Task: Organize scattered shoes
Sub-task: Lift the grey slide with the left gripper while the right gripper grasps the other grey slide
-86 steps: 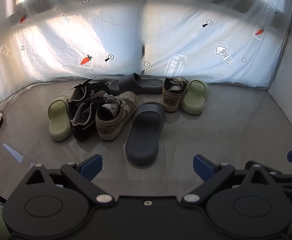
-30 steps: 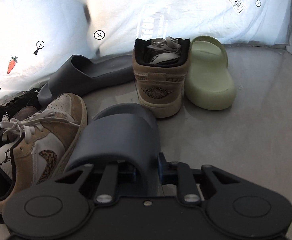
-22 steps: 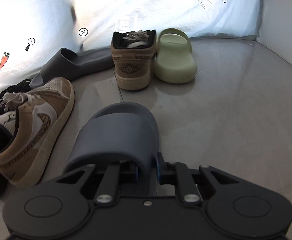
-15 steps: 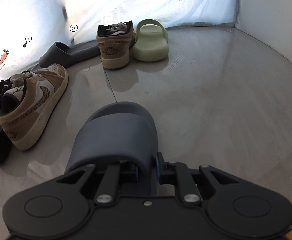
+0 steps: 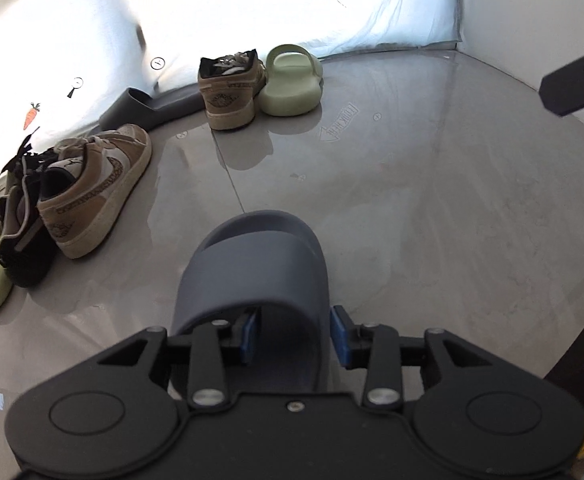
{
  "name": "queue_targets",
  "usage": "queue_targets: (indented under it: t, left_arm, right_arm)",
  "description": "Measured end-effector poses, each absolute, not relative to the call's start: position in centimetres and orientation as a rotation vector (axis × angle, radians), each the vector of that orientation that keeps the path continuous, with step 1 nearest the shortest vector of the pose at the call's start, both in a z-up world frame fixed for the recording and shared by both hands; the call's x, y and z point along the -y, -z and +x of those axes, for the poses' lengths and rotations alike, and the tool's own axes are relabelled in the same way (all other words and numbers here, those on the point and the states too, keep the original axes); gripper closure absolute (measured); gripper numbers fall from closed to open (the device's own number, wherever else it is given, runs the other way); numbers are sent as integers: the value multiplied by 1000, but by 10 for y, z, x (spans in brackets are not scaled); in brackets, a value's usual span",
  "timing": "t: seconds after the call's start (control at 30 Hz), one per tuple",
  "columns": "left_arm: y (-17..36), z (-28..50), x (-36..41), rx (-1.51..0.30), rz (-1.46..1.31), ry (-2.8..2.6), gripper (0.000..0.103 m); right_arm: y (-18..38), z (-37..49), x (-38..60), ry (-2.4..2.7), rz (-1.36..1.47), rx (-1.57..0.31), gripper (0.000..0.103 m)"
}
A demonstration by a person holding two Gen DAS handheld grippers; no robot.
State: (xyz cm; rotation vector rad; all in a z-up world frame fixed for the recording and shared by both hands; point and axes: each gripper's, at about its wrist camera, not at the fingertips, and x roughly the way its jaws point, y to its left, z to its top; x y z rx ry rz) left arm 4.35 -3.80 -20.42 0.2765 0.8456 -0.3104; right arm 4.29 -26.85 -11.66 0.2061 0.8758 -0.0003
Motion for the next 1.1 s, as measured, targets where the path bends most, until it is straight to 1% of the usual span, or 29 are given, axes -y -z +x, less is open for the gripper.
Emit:
queue_targets:
  t: [0.07,0.2,0.23,0.37,0.47,0.53,0.7,0.77,0.93,1.1]
  left_arm:
    - [196,27,28,-874,252,298,64]
    - [206,6,14,-967,217,249,73]
    - [208,4,13,-984,217,233,74]
    - [215,6,12,-998,226,175,74]
    - [207,-3,9,-952,230,166,72]
    - [199,-8,2,-914,211,155,72]
    - [192,-5,-26,-894,120,58,72]
    - [190,-5,-37,-898,74,22,72]
    - [184,-3,-62,-874,-13,-59,72]
    - [182,2,-70,-863,-16,-74,72]
  right_arm:
    - [118,42,270,-2,207,-887,0]
    - [123,42,269,-21,199,-912,0]
    - [125,43,267,-36,192,-919,0]
    - [132,46,259,-93,162,-946,0]
    - [137,49,252,-136,140,-966,0]
    - [141,53,240,-226,63,-962,0]
    - [156,71,184,-621,-346,-823,0]
    - [161,85,165,-801,-409,-803,0]
    - [183,143,116,-1074,-411,-942,0]
    - [215,180,79,-1083,-491,-1073,0]
